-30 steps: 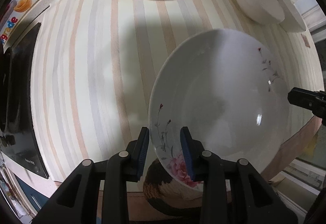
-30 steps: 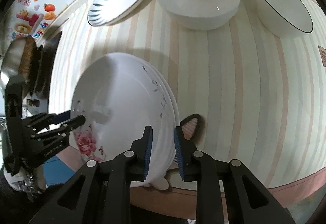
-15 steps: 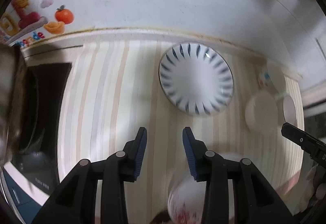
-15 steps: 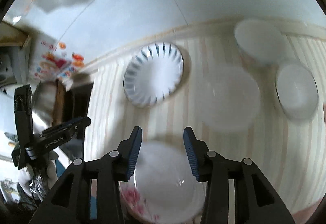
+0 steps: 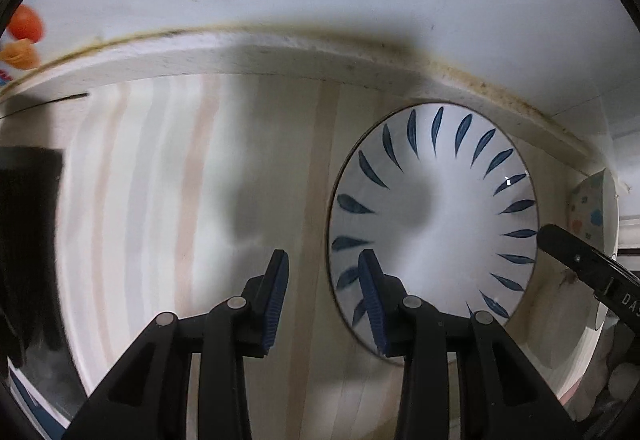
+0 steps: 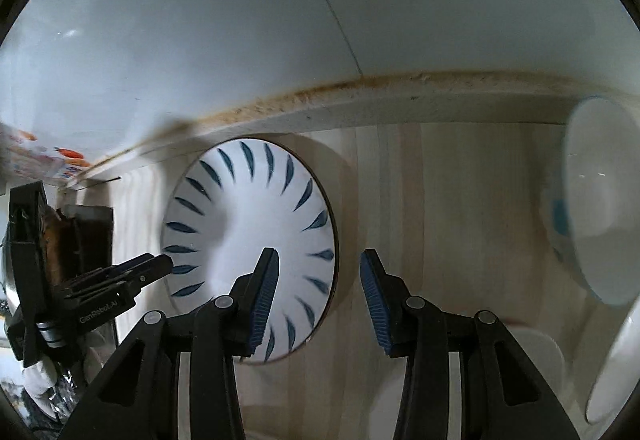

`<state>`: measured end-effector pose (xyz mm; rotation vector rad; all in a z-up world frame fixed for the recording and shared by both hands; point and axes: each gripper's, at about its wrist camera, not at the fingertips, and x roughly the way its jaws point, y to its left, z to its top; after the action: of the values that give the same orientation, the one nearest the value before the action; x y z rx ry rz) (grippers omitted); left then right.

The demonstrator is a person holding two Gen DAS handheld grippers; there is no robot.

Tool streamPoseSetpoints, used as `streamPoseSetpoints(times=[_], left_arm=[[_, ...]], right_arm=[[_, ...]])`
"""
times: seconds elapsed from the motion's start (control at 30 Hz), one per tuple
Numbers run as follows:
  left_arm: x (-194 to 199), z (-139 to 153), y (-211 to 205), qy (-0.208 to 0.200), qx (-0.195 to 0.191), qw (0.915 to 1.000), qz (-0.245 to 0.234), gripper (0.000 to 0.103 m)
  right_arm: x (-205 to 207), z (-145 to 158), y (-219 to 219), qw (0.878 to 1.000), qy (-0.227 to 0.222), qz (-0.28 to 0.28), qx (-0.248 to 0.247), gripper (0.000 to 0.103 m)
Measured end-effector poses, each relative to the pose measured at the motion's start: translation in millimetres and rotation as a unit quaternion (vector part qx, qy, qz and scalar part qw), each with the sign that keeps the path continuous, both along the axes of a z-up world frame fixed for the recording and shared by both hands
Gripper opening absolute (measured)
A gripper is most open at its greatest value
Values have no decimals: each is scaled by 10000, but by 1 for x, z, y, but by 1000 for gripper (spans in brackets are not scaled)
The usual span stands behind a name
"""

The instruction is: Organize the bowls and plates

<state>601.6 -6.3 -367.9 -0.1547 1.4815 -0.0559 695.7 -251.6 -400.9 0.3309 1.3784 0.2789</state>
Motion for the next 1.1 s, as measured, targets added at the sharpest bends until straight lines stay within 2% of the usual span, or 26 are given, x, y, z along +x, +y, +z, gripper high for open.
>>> streamPoseSetpoints(times=[0.07, 0.13, 0.17, 0.2, 0.23, 0.5, 0.67, 0.83, 0.97, 1.1], left_arm=[[5, -8, -2, 66, 42, 10000, -47, 36], [9, -12, -3, 22, -102, 9999, -84, 34], [10, -12, -3, -1, -95, 9999, -93, 29], [10, -11, -5, -71, -132, 9998, -133, 24], [10, -10, -7, -95, -102, 9998, -156, 21], [-8, 3, -11, -226, 64, 9996, -143, 20], [-31, 37, -10, -378, -4, 9992, -106, 20], [-61, 83, -16, -684, -8, 9975, -197, 20], [-77, 111, -22, -797, -31, 9964, -292, 20], [-102, 127, -28, -849, 15, 9954, -433, 20]], right_arm=[[5, -9, 1, 10000, 41, -2, -2, 44], [11, -17, 4, 10000, 54, 49, -52, 33], [13, -21, 6, 9999, 86, 66, -68, 19], [15, -24, 7, 9999, 118, 75, -94, 12], [14, -27, 8, 9998, 106, 74, -150, 11], [5, -21, 6, 9998, -15, 181, -60, 10], [-14, 5, 5, 9995, -125, 296, 31, 10], [-44, 39, 2, 9987, -290, 407, 96, 10], [-81, 67, -4, 9981, -411, 419, 188, 10], [-121, 89, -21, 9975, -507, 411, 258, 10]])
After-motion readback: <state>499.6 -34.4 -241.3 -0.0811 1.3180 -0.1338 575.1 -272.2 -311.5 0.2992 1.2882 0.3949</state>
